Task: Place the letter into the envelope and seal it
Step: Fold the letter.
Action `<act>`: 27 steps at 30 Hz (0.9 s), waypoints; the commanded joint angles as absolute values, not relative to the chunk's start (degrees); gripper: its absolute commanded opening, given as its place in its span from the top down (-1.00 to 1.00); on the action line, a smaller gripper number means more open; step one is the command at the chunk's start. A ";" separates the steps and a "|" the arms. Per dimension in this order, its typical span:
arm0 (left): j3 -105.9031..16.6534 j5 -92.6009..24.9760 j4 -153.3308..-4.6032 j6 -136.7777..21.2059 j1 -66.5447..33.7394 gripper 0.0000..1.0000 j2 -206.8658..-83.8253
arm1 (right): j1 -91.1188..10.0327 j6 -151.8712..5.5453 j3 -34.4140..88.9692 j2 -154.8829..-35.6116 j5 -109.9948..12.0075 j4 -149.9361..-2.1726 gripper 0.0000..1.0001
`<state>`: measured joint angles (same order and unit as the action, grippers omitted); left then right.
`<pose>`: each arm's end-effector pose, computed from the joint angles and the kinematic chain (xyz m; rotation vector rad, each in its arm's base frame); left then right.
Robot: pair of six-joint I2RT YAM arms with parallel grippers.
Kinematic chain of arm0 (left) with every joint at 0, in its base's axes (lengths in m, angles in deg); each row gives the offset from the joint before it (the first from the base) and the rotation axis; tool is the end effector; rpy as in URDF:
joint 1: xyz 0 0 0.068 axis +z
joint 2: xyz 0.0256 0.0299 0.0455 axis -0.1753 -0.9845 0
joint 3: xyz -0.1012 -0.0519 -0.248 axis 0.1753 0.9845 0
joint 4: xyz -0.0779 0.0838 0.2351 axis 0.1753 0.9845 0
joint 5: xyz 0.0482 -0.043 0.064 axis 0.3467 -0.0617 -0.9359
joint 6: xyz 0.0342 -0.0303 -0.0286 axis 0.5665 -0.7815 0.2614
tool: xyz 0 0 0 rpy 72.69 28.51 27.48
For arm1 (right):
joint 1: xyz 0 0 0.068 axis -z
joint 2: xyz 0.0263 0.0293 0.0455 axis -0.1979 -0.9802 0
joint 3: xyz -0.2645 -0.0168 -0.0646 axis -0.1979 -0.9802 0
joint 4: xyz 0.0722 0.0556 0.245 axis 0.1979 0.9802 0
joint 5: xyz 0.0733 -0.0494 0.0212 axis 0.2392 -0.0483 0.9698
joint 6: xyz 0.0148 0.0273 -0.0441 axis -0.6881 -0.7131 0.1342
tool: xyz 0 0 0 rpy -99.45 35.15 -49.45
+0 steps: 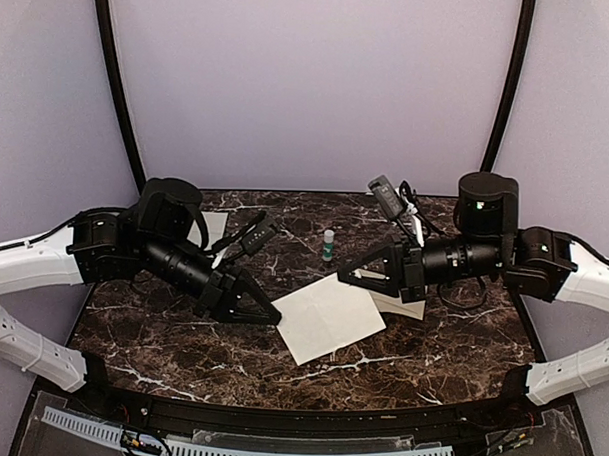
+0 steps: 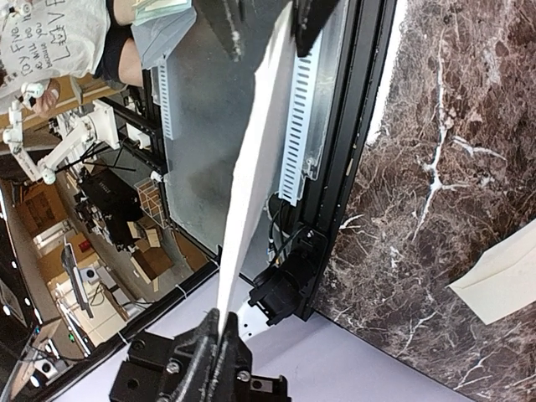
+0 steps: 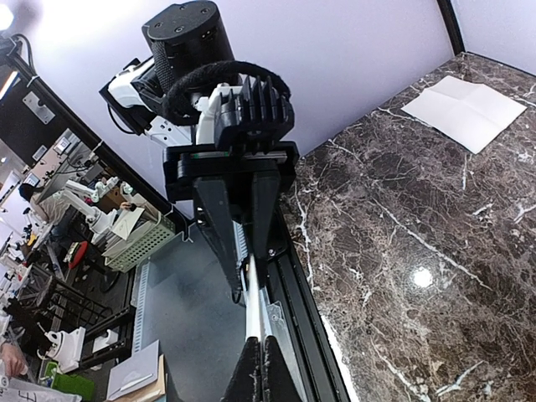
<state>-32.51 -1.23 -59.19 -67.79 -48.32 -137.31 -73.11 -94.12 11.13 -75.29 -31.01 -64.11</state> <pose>0.1167 -0.2341 0.3429 1.1975 1.9340 -1.5377 0.1012 0.2202 0.3716 -0.9406 1.8454 1.4475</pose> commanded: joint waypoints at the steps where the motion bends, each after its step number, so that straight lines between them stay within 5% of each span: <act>1: -31.95 -4.83 -60.79 -68.05 -48.61 0.15 -134.95 | -72.71 -95.05 9.72 -73.55 -32.42 -66.30 1.00; 3: -30.86 -7.28 -64.57 -69.70 -48.61 -0.23 -133.58 | -72.74 -96.39 8.38 -72.84 -33.47 -69.36 1.00; 6: -27.16 -11.81 -73.23 -72.14 -48.63 -0.50 -130.33 | -72.68 -99.79 4.80 -71.14 -35.96 -77.17 1.00; 14: -18.58 -23.21 -93.75 -81.58 -48.62 -0.64 -125.22 | -72.73 -107.49 -2.66 -68.05 -44.61 -98.85 1.00; 27: -18.30 -15.97 -103.35 -86.54 -48.64 -0.67 -131.11 | -72.68 -110.93 -7.52 -67.10 -52.77 -109.78 1.00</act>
